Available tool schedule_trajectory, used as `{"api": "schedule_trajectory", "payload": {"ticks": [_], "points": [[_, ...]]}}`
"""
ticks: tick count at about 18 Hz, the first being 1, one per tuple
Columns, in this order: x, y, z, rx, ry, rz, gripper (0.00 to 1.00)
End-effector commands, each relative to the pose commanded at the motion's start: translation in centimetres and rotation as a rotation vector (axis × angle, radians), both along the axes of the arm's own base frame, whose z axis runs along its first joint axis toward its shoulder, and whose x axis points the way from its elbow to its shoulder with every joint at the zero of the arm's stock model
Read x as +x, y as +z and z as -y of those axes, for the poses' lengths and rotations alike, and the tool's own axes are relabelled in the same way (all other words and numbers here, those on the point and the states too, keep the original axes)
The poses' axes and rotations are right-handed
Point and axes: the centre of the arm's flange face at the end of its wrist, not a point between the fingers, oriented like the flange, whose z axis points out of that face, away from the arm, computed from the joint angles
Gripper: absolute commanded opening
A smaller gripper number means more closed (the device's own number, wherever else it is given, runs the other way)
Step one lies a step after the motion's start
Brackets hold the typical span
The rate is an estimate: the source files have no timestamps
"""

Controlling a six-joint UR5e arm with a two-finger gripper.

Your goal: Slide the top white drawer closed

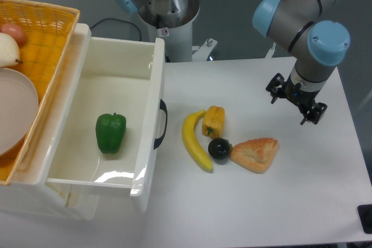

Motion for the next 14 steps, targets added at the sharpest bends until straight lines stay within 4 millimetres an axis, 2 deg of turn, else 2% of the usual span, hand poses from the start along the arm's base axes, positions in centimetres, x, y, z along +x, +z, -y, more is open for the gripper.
{"api": "schedule_trajectory", "payload": {"ticks": [5, 8, 14], "points": [[0.1, -0.1, 0.0, 0.0, 0.002, 0.003, 1.0], [0.9, -0.6, 0.0, 0.025, 0.019, 0.026, 1.0], [0.8, 0.8, -1.3, 0.105, 0.056, -0.003, 1.0]]}}
